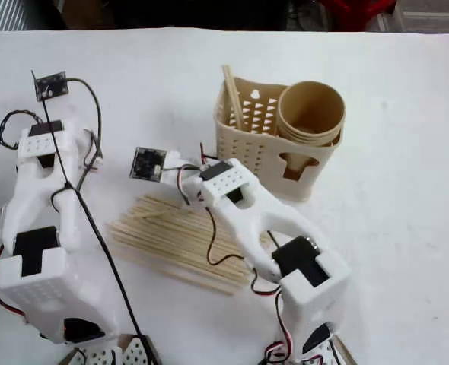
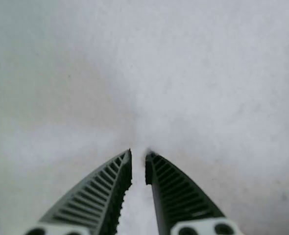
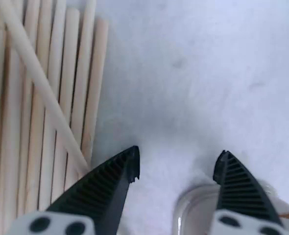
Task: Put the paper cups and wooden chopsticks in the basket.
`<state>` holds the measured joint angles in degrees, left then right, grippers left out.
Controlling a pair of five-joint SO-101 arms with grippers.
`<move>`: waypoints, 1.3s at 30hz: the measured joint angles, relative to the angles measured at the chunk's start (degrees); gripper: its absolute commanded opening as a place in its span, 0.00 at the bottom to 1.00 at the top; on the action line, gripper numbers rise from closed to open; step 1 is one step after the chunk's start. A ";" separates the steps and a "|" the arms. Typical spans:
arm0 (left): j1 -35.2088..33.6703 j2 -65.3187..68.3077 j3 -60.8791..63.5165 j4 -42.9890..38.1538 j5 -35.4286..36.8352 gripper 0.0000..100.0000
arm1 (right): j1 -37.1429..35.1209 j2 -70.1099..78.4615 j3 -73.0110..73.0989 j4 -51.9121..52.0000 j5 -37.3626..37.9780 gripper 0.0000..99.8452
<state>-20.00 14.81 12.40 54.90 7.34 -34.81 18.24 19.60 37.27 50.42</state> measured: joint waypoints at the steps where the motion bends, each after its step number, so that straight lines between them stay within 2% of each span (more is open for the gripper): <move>1: 0.00 0.00 0.00 0.00 0.00 0.07 | 0.09 0.09 -0.26 0.18 0.00 0.13; 5: 0.00 0.00 0.00 0.00 0.00 0.07 | 0.53 0.09 -1.23 3.52 0.00 0.01; 12: 0.00 0.00 0.00 0.00 0.00 0.07 | 1.14 0.09 -2.64 10.37 -0.53 0.02; 16: 0.00 0.00 0.00 0.00 0.00 0.07 | 1.49 -1.41 -2.11 16.97 -5.19 0.02; 21: 0.00 0.00 0.00 0.00 0.00 0.07 | 1.67 -3.16 -1.76 21.01 -7.47 0.02; 27: 0.00 0.00 0.00 0.00 0.00 0.07 | 1.76 -9.85 3.96 21.36 -10.73 0.02; 33: 0.00 0.00 0.00 0.00 0.00 0.07 | 2.64 -22.15 13.98 15.03 -11.16 0.02; 37: 0.00 0.00 0.00 0.00 0.00 0.07 | 2.37 -30.42 20.57 12.04 -6.51 0.03; 39: 0.00 0.00 0.00 0.00 0.00 0.07 | 2.37 -33.32 23.30 11.78 -1.76 0.07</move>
<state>-20.00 14.81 12.40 54.90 7.34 -32.44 -15.08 42.90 49.05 48.66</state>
